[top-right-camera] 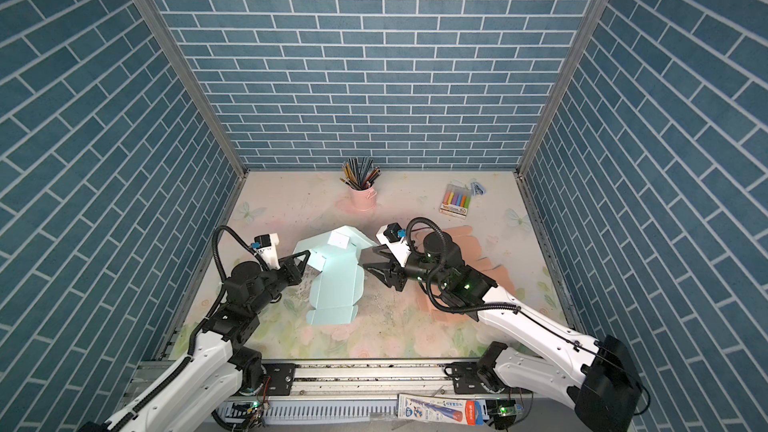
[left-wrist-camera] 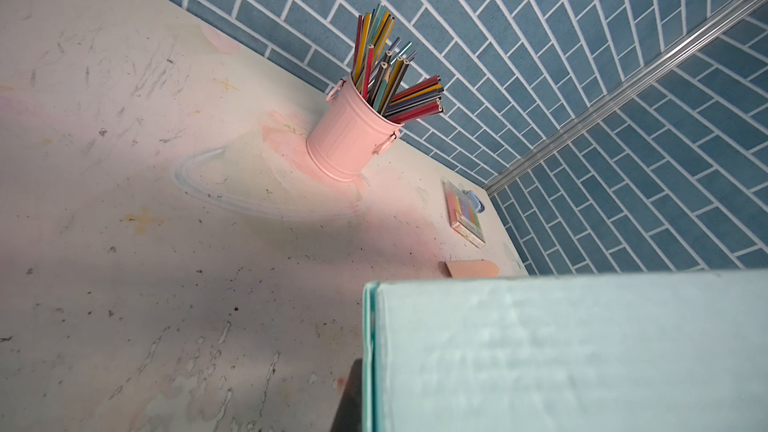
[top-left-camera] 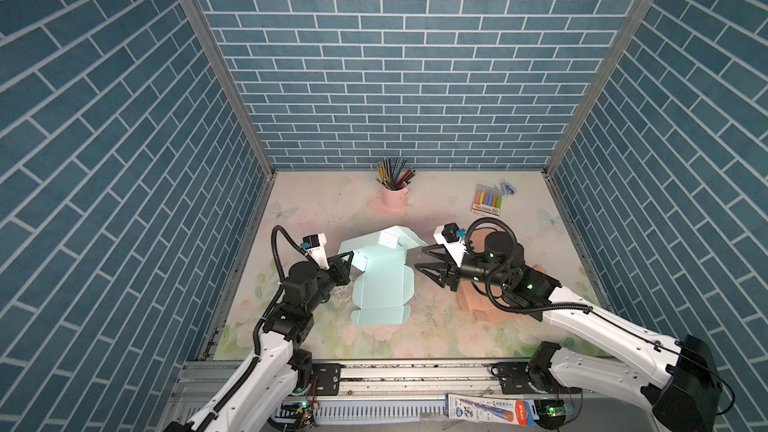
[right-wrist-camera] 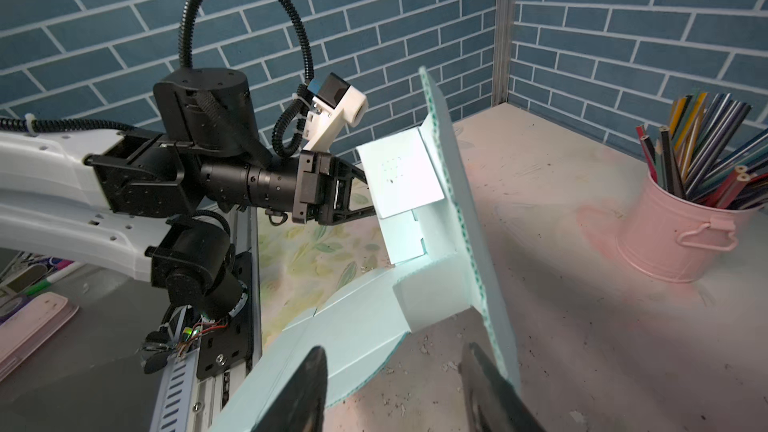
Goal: Fold the paper box
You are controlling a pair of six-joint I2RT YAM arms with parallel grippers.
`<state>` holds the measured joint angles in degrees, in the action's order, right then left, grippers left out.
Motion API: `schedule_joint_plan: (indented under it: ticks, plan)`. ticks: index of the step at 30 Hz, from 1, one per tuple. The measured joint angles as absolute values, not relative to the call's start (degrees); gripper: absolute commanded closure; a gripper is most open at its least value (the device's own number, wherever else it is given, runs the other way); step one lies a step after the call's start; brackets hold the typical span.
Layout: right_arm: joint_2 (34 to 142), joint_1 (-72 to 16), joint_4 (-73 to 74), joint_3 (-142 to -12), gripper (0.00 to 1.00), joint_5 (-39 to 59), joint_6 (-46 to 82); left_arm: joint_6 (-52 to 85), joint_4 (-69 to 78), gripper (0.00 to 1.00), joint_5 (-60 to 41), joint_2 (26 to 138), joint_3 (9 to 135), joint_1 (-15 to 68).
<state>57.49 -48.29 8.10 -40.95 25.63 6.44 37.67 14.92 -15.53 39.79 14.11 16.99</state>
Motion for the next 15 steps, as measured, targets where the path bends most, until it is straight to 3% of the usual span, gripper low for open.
schedule_joint_plan:
  ticks: [5,10,15]
  plan:
    - [52.38,-43.62,6.59,-40.8,0.25,26.39,6.48,34.76,14.17,1.0,-19.42,43.66,14.33,15.09]
    - [55.35,-37.74,3.79,-43.27,0.18,28.21,7.29,32.56,13.58,1.0,-21.69,44.64,14.55,14.94]
    - [58.46,-33.43,4.38,-43.31,0.23,34.11,8.99,32.23,14.28,1.0,-23.83,46.09,14.57,14.92]
